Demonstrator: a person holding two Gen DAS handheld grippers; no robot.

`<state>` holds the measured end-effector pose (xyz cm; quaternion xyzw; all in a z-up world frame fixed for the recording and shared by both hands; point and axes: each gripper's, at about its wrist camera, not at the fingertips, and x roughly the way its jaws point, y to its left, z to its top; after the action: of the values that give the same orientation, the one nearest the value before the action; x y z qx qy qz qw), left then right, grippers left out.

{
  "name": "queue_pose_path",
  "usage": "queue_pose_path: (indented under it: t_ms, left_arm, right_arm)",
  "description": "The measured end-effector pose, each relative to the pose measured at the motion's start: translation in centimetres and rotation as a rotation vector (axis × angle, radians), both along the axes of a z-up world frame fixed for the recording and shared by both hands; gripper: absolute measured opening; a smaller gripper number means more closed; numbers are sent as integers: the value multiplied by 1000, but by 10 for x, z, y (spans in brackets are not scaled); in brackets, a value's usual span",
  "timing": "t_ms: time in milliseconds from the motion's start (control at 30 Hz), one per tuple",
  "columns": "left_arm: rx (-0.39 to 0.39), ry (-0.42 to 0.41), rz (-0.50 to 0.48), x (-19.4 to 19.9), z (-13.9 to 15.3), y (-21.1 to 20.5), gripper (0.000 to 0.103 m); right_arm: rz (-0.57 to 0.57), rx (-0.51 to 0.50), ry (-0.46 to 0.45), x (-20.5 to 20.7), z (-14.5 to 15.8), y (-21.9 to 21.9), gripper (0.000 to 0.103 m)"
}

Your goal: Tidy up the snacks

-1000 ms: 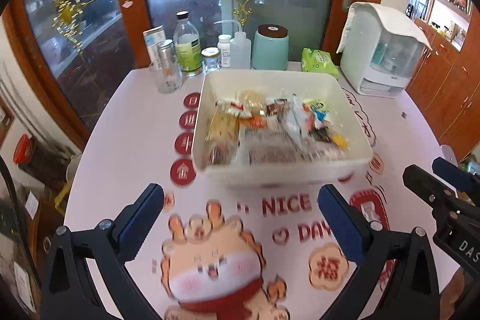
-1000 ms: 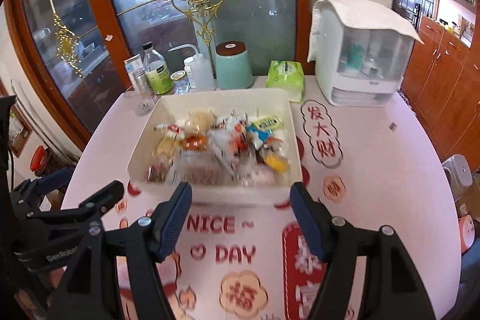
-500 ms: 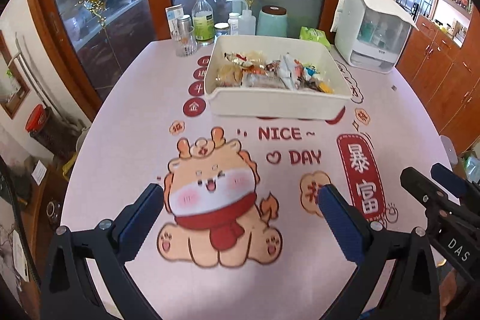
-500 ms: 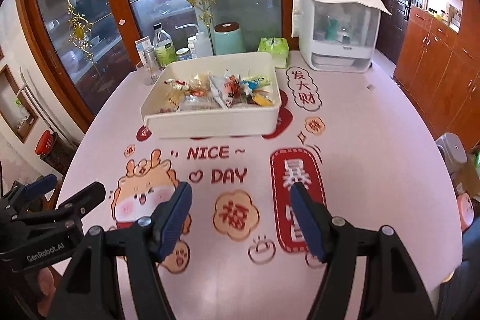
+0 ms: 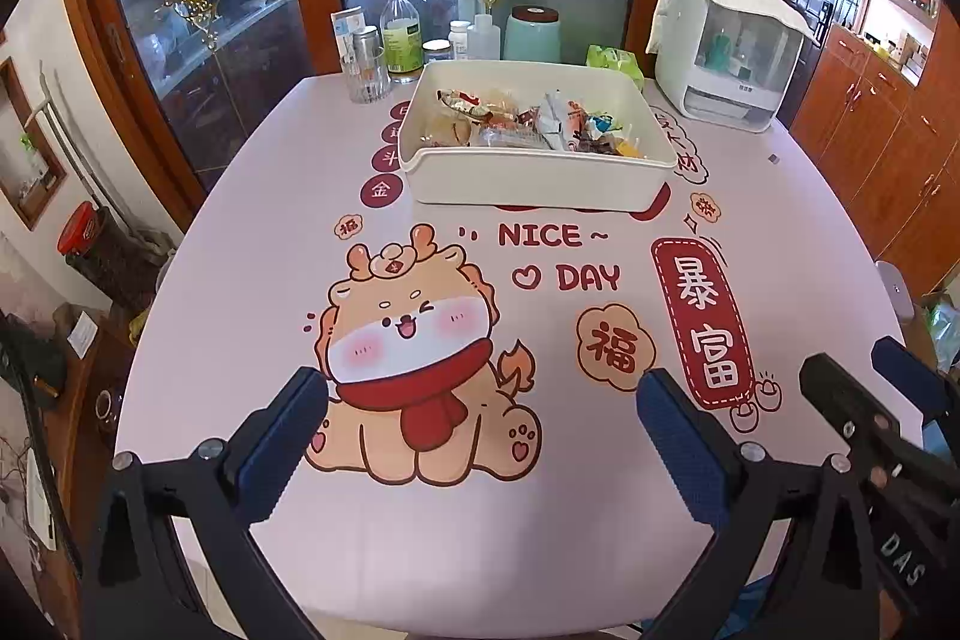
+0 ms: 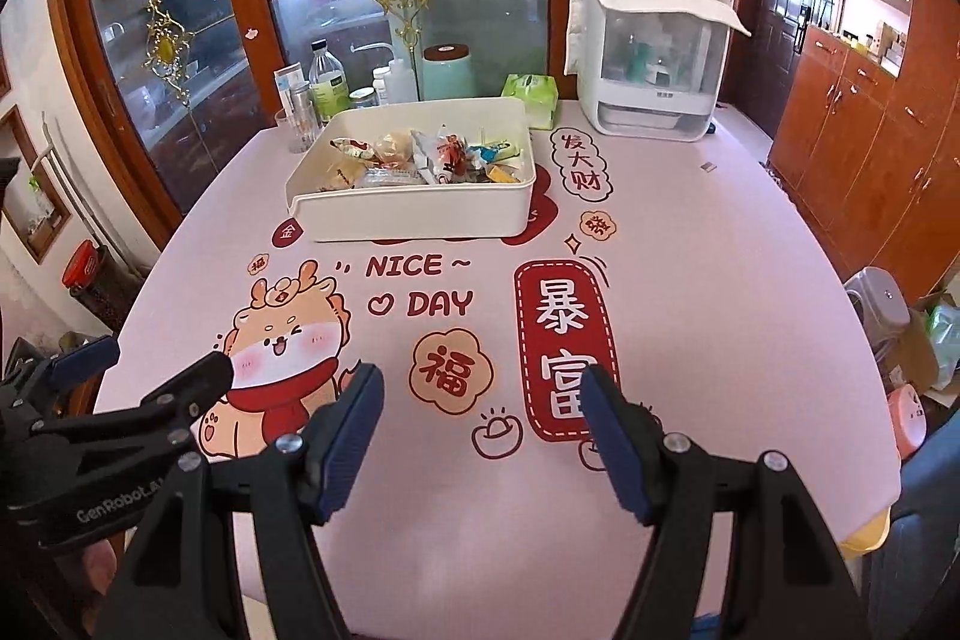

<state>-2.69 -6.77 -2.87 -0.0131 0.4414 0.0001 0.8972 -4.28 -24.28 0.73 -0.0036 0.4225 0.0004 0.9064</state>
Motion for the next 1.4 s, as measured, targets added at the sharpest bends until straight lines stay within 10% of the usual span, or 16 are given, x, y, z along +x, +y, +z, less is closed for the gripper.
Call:
queue_pose_path:
  t_ms: [1400]
  left_arm:
    - [4,44,-12,-2,-12,1,102]
  right_arm:
    - [-4,27,61,3,-13,-1,69]
